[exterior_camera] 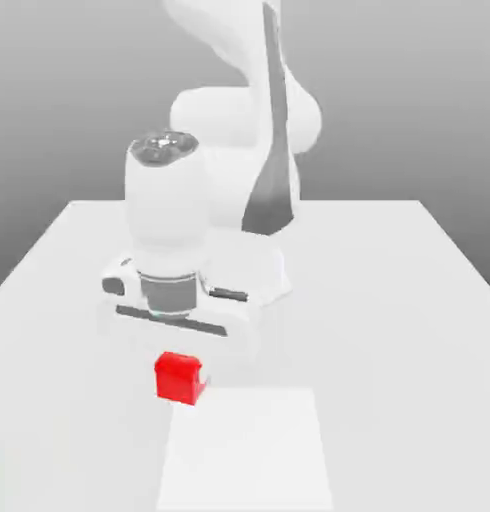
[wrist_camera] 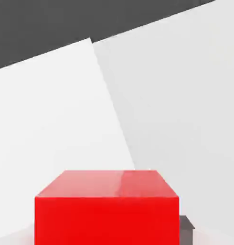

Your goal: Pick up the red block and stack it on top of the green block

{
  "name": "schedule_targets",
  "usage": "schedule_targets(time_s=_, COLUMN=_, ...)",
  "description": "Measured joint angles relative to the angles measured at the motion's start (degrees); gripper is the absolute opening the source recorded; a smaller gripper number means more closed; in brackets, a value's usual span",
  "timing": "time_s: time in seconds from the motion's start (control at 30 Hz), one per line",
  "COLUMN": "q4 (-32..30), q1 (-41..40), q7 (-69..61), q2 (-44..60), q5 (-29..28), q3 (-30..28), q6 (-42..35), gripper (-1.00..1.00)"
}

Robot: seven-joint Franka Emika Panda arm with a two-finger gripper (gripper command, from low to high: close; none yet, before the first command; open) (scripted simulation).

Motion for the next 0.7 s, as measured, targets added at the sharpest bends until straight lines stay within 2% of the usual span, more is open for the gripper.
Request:
schedule_targets(time_s=0.43, q4=27.1, q1=-8.21, q7=21.6, q2=15.02, q5=8.15, q3=-9.31, q6=-12.95, gripper=-1.0)
schedule_targets(time_s=0.57, q4=29.64, q1=-10.51, q7=21.27, q2=22.48, q5=11.78, q3=-8.01, q6=-8.36, gripper=-1.0)
schedule_targets(time_s=0.6, q4=29.8, q1=-10.82, q7=20.93, q2=23.74, q5=12.36, q3=-7.65, q6=-7.29, gripper=1.0)
schedule_targets(time_s=0.7, q4=29.8, q1=-10.82, q7=20.93, q2=23.74, q5=12.36, q3=-7.65, q6=-7.29, gripper=1.0)
